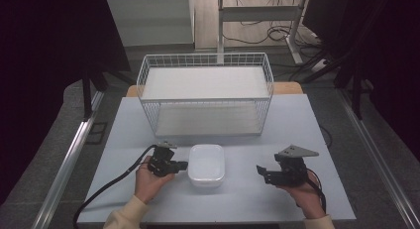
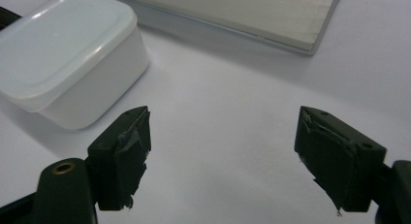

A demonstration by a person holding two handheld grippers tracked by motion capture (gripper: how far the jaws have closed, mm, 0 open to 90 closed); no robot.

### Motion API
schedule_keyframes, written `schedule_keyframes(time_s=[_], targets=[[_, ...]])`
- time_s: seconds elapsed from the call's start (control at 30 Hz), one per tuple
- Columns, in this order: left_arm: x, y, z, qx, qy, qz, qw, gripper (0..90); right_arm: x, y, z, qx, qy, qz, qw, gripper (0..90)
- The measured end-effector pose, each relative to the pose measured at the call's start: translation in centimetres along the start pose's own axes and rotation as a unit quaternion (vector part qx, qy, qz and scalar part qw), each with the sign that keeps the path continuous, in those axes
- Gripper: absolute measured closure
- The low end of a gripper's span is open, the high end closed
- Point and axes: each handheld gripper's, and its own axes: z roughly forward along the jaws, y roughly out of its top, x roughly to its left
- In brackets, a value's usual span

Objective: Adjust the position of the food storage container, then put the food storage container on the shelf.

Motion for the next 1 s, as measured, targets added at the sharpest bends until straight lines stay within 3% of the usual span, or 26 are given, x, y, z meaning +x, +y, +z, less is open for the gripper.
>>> schedule_keyframes(time_s=[0.03,0.13,0.17,0.23,0.27,0.3,0.37,0.4,0.47,0.5,0.53,0.6,0.73,1.0], targets=[[0.0,-0.2,-1.0,-0.015,0.014,0.010,0.9997,90.0,0.2,0.1,-0.1,-0.010,0.007,0.002,0.9999,20.6],[0.0,-0.6,-2.0,-0.033,0.016,0.012,0.9993,89.3,0.4,0.3,-0.2,-0.020,0.016,-0.002,0.9997,20.4],[-0.3,-0.9,-3.0,-0.056,0.019,0.015,0.9982,85.9,0.7,0.4,-0.1,-0.027,0.021,-0.009,0.9994,20.3],[-0.5,-1.0,-3.6,-0.069,0.021,0.016,0.9973,83.4,0.8,0.4,0.0,-0.029,0.023,-0.011,0.9993,20.2],[-0.7,-1.2,-4.3,-0.081,0.021,0.026,0.9961,74.3,1.0,0.4,0.1,-0.031,0.023,-0.014,0.9992,20.0],[-0.8,-1.3,-4.7,-0.083,0.023,0.028,0.9959,70.3,1.0,0.3,0.1,-0.032,0.023,-0.014,0.9991,19.9],[-0.9,-1.4,-5.0,-0.081,0.028,0.034,0.9958,54.2,1.0,0.2,0.2,-0.037,0.027,-0.011,0.9989,19.5],[-0.9,-1.6,-5.1,-0.080,0.033,0.037,0.9956,54.2,1.0,0.2,0.2,-0.037,0.027,-0.011,0.9989,19.5],[-1.0,-1.8,-5.6,-0.083,0.043,0.040,0.9948,44.1,0.8,0.2,0.2,-0.044,0.033,-0.003,0.9985,19.5],[-1.1,-1.9,-5.9,-0.089,0.038,0.036,0.9947,37.3,0.7,0.2,0.2,-0.051,0.046,0.003,0.9977,19.9],[-1.1,-1.9,-5.9,-0.089,0.038,0.036,0.9947,36.0,0.7,0.2,0.2,-0.051,0.046,0.003,0.9977,19.9],[-1.0,-1.7,-6.5,-0.099,0.019,0.025,0.9946,34.9,0.7,0.2,0.3,-0.047,0.054,0.010,0.9974,19.2],[-0.8,-1.6,-7.4,-0.113,0.004,0.009,0.9935,33.2,0.7,0.5,0.5,-0.032,0.061,0.044,0.9966,15.7],[-1.1,-1.3,-7.9,-0.131,-0.016,-0.007,0.9913,30.9,1.5,1.4,0.6,-0.032,0.065,0.048,0.9962,15.6]])
